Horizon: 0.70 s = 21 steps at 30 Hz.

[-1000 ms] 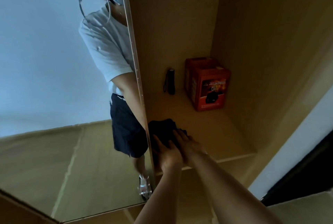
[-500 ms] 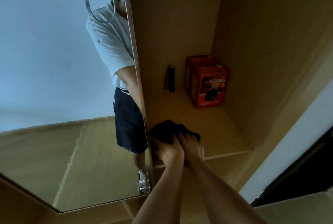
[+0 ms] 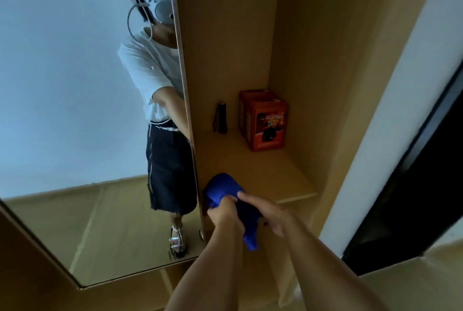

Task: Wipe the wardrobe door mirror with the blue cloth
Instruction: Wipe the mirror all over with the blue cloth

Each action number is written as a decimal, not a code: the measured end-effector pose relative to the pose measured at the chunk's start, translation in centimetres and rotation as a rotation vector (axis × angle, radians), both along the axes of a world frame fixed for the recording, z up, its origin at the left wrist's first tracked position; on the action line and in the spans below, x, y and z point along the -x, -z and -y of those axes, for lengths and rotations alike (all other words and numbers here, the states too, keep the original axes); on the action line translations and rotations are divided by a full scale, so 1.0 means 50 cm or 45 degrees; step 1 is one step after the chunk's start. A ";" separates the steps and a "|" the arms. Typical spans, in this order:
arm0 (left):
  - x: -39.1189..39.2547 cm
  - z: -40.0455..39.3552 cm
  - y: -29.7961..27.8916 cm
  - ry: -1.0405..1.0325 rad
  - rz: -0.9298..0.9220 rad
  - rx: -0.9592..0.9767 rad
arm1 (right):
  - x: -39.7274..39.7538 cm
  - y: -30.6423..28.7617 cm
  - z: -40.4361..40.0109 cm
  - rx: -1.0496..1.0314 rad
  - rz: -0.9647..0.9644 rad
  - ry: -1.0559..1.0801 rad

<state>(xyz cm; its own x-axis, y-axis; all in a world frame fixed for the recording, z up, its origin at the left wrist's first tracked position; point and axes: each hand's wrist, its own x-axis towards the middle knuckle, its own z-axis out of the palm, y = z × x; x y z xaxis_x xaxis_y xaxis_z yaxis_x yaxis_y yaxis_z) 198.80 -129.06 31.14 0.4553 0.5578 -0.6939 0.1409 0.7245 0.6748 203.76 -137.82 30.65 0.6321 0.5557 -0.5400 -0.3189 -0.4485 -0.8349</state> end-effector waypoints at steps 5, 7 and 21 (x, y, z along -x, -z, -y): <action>0.065 0.036 -0.038 0.319 0.085 0.022 | 0.051 -0.006 0.006 -0.156 0.179 0.598; 0.100 0.038 -0.050 0.431 0.088 0.000 | 0.092 -0.009 -0.003 -0.277 0.134 0.706; 0.266 -0.064 -0.064 0.724 0.056 -1.157 | 0.305 -0.061 -0.047 -0.657 -0.162 0.961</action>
